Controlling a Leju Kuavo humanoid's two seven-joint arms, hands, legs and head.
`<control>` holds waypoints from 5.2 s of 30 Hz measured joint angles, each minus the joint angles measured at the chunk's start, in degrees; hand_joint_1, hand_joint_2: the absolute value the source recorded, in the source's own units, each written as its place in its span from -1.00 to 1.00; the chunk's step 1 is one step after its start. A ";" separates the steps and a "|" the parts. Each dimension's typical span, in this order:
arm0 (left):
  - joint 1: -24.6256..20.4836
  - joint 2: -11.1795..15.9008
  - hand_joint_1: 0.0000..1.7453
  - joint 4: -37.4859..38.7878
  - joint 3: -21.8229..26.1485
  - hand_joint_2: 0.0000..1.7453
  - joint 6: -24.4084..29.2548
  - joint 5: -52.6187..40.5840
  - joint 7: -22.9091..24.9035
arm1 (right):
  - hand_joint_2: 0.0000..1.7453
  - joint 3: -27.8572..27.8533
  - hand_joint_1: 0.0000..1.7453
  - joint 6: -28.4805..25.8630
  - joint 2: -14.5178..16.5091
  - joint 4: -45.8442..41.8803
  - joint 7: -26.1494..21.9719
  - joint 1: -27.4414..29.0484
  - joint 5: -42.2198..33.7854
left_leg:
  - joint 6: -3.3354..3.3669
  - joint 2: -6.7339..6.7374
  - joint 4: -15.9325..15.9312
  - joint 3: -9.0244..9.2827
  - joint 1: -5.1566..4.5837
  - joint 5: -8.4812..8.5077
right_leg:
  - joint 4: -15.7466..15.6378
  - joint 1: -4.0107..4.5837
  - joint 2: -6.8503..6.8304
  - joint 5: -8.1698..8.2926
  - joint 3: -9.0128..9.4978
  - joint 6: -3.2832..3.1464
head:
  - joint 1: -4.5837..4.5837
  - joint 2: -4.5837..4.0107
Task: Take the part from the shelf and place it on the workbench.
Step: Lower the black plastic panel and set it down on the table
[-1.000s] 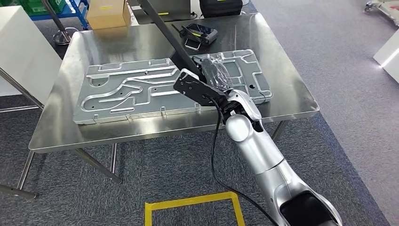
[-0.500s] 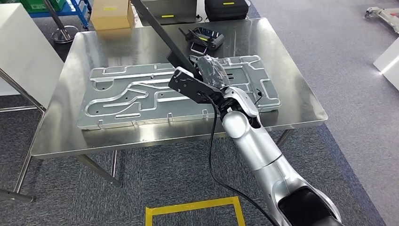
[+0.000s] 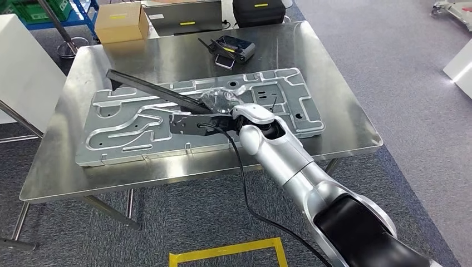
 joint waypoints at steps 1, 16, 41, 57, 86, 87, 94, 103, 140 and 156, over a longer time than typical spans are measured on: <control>0.06 0.04 -1.00 0.00 -0.01 -1.00 0.08 0.16 0.08 | 1.00 0.51 1.00 0.18 0.39 0.91 -0.16 -0.56 0.11 | 0.34 -0.03 -3.58 1.40 -0.18 1.75 | -0.01 0.08 0.06 -0.23 0.22 0.17 | 0.00 0.00; 0.20 -0.22 -1.00 -0.02 -0.01 -1.00 0.69 1.03 0.07 | 1.00 5.70 1.00 3.24 2.05 6.61 -1.72 -4.72 2.37 | 2.59 -0.36 -7.91 6.31 -0.26 -0.27 | 5.76 0.43 -0.32 1.33 -5.25 1.86 | 0.01 0.00; 0.07 -0.01 -1.00 -0.02 -0.14 -1.00 0.63 2.33 -0.37 | 1.00 9.92 1.00 2.48 2.73 10.26 -5.24 -6.12 8.32 | 2.52 -0.17 -8.47 4.78 0.27 1.35 | 11.33 0.08 -0.12 -6.59 -4.58 2.51 | 0.01 0.00; 0.07 -0.13 -1.00 -0.02 -0.13 -1.00 1.26 3.41 -0.96 | 1.00 9.57 1.00 2.39 2.80 8.65 -5.52 -4.03 9.33 | -0.76 -0.25 6.14 0.33 0.17 -7.82 | -1.02 0.03 -0.05 1.93 -1.26 -0.47 | -0.02 0.00; 0.05 0.20 -1.00 -0.02 -0.60 -1.00 0.67 4.54 -1.96 | 1.00 9.26 -1.00 3.39 2.91 9.57 -8.44 -4.45 8.65 | -0.30 -0.34 0.89 1.37 0.15 -4.46 | -0.94 0.16 -0.24 1.48 -0.76 -0.27 | -0.02 0.00; 0.07 0.20 -1.00 -0.02 -0.61 -1.00 0.61 4.62 -1.97 | 1.00 9.18 -1.00 3.40 2.91 9.49 -8.62 -4.38 8.27 | -0.52 -0.34 4.71 -0.41 0.24 -6.02 | -0.91 0.17 -0.26 1.46 -0.74 -0.33 | -0.02 0.00; 0.08 0.44 -1.00 -0.02 -0.64 -1.00 0.12 5.02 -2.26 | 1.00 4.50 -1.00 2.85 3.29 4.84 -12.99 -1.92 -4.50 | 0.07 -0.39 -6.89 4.84 0.21 0.81 | -0.67 0.38 0.08 1.16 -0.45 0.42 | -0.01 0.00; 0.27 -0.06 -1.00 -0.02 -0.76 -1.00 1.90 6.39 -3.43 | 1.00 -8.09 -1.00 -4.21 3.89 -19.97 -17.26 8.64 -36.66 | 2.71 -0.44 -8.47 5.29 0.15 1.22 | 14.21 0.33 -0.16 -6.69 -7.17 2.63 | 0.00 0.00; 0.54 -0.63 -1.00 0.44 -4.75 -1.00 -1.42 9.26 -5.75 | -1.00 -47.28 -1.00 -44.41 -3.46 -74.85 -35.06 68.99 -31.02 | 2.32 -2.85 -7.82 1.28 -0.37 4.87 | -0.16 -0.12 2.58 -5.75 7.77 2.17 | -0.04 0.00; -0.29 -0.10 -1.00 0.51 -8.22 -1.00 -2.37 7.13 -5.19 | -1.00 -56.33 -1.00 -40.49 3.59 -76.33 -33.65 75.49 -30.69 | -0.15 3.69 -8.02 13.26 0.09 -3.94 | -0.85 0.03 -6.27 1.42 0.31 1.52 | -0.09 0.00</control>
